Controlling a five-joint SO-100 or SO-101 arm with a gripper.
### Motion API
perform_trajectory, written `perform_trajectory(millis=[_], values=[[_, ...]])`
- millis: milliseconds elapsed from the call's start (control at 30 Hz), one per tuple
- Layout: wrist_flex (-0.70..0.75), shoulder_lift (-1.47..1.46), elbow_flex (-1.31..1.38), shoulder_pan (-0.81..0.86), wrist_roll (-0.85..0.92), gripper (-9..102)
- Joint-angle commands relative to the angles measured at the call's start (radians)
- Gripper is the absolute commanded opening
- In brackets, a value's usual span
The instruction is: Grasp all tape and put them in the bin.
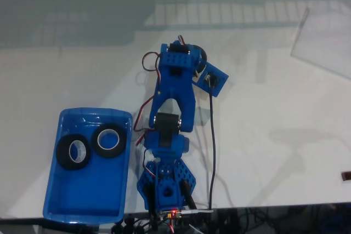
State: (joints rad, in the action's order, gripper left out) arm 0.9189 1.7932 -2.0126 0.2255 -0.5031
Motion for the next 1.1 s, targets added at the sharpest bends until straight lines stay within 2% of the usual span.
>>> perform_trajectory(millis=[0,267,533,967,1067], values=[[0.000,-0.046,0.089,0.008,-0.008,27],[0.015,-0.198,0.216,0.020,-0.014,27],[0.094,-0.311,0.310,0.017,-0.011,25],[0.156,-0.465,0.443,0.034,0.003,8],[0.163,-0.488,0.456,0.038,0.008,0]])
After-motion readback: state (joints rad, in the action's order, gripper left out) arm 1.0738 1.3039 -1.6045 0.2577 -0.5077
